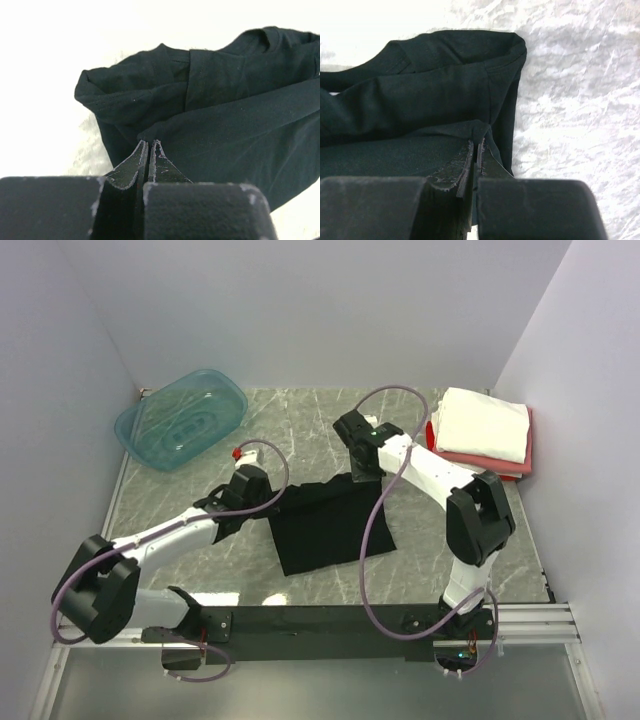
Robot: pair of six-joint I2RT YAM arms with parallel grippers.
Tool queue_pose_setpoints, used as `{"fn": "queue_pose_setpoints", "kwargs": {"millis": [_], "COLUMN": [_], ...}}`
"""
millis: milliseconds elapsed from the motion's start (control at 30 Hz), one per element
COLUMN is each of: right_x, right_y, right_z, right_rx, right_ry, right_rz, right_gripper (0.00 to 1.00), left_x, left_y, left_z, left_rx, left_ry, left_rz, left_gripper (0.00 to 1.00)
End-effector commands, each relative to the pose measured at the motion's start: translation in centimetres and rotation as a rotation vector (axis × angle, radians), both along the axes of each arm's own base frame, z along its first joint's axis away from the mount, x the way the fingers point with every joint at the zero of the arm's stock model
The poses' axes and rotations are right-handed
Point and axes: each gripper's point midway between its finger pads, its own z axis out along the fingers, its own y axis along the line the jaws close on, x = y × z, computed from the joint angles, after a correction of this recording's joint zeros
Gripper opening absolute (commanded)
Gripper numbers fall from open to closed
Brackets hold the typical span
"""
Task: Fold and stack the t-shirts
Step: Fold the tshirt
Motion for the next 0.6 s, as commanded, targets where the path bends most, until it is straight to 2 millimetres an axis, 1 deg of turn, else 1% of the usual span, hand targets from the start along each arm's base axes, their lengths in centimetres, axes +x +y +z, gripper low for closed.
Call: {"fn": "queue_pose_setpoints", "kwargs": {"millis": [0,33,67,100,133,167,200,233,267,300,333,367,400,433,467,500,533,567], "right_x": [3.1,3.5,4.2,4.8,5.6,6.0,6.5,7.1,7.3,7.4,7.4,7.2,7.1,6.6,6.3,6.1,5.2,5.1], "right_y": [-0.1,-0.2,0.0,0.1,0.2,0.2,0.4,0.3,0.3,0.3,0.4,0.3,0.2,0.1,0.0,0.0,-0.1,0.1], "right_z": [1.2,1.1,1.0,1.0,1.5,1.9,2.4,3.9,4.8,5.7,6.5,7.9,8.6,9.2,9.3,9.3,8.6,8.4], "right_rx": [-0.001,0.003,0.009,0.02,0.035,0.048,0.062,0.082,0.095,0.106,0.118,0.136,0.141,0.156,0.159,0.165,0.179,0.206], "right_ry": [-0.068,-0.067,-0.069,-0.079,-0.097,-0.109,-0.122,-0.155,-0.176,-0.194,-0.212,-0.241,-0.257,-0.267,-0.268,-0.272,-0.25,-0.252], "right_rz": [-0.014,-0.023,-0.027,-0.033,-0.043,-0.048,-0.05,-0.061,-0.063,-0.061,-0.054,-0.054,-0.044,-0.036,-0.028,-0.023,-0.012,0.004], "right_gripper": [0.0,0.0,0.0,0.0,0.05,0.13,0.28,0.34,0.39,0.48,0.53,0.58,0.63,0.63,0.64,0.64,0.65,0.67], "left_x": [2.8,3.2,3.7,4.3,4.9,5.4,5.8,6.1,6.4,6.4,6.3,6.3,6.1,5.6,5.4,5.0,4.7,4.3], "left_y": [0.0,0.3,0.5,1.3,1.5,2.1,2.5,2.7,3.1,3.3,3.7,3.9,4.2,4.5,4.7,4.5,4.5,4.4], "left_z": [2.1,1.4,1.4,1.3,1.3,1.5,1.9,2.9,3.6,4.3,5.6,6.5,7.1,8.0,8.4,9.2,8.9,8.6], "left_rx": [-0.019,-0.015,-0.015,-0.012,-0.015,-0.002,0.001,-0.001,0.009,0.007,0.001,-0.005,-0.005,-0.011,-0.016,-0.038,-0.038,-0.04], "left_ry": [-0.079,-0.062,-0.061,-0.057,-0.052,-0.058,-0.066,-0.075,-0.093,-0.108,-0.136,-0.155,-0.168,-0.187,-0.196,-0.212,-0.205,-0.196], "left_rz": [0.027,0.047,0.068,0.101,0.13,0.165,0.192,0.211,0.238,0.245,0.256,0.261,0.269,0.269,0.266,0.251,0.24,0.228], "left_gripper": [0.0,0.0,0.0,0.01,0.05,0.14,0.36,0.45,0.53,0.64,0.68,0.73,0.78,0.79,0.8,0.8,0.8,0.8]}}
